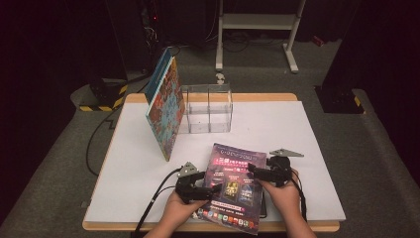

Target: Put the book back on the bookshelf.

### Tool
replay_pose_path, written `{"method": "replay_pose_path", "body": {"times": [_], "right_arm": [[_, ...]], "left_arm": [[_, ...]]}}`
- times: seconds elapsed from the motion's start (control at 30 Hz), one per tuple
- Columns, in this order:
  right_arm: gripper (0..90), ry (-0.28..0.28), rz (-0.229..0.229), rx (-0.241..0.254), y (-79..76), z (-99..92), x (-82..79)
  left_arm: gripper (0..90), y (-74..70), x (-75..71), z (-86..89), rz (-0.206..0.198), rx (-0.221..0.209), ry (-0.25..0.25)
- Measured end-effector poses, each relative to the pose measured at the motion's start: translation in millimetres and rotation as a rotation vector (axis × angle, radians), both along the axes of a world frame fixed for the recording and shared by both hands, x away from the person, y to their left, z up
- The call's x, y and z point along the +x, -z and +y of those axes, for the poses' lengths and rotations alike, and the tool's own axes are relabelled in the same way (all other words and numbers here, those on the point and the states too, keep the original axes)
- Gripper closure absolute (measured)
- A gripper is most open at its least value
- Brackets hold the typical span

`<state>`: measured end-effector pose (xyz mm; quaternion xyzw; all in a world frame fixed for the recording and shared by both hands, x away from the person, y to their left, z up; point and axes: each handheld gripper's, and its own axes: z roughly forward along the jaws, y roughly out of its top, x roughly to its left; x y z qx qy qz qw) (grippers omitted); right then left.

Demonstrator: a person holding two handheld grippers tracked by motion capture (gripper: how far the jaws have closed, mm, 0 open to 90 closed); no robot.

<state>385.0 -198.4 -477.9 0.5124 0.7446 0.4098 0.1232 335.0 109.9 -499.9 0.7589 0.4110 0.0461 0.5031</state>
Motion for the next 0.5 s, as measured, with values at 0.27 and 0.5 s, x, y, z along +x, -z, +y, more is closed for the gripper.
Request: {"method": "replay_pose_path", "body": {"times": [0.27,0.5], "right_arm": [[20.5,-0.078,0.008,0.099,10.7,-3.6,-58.9],[26.8,-0.043,-0.008,0.022,0.9,2.9,-29.4]], "left_arm": [[14.9,5.5,-1.3,1.4,0.034,-0.043,0.008],[20.0,2.6,8.2,-9.5,0.028,-0.025,0.032]]}}
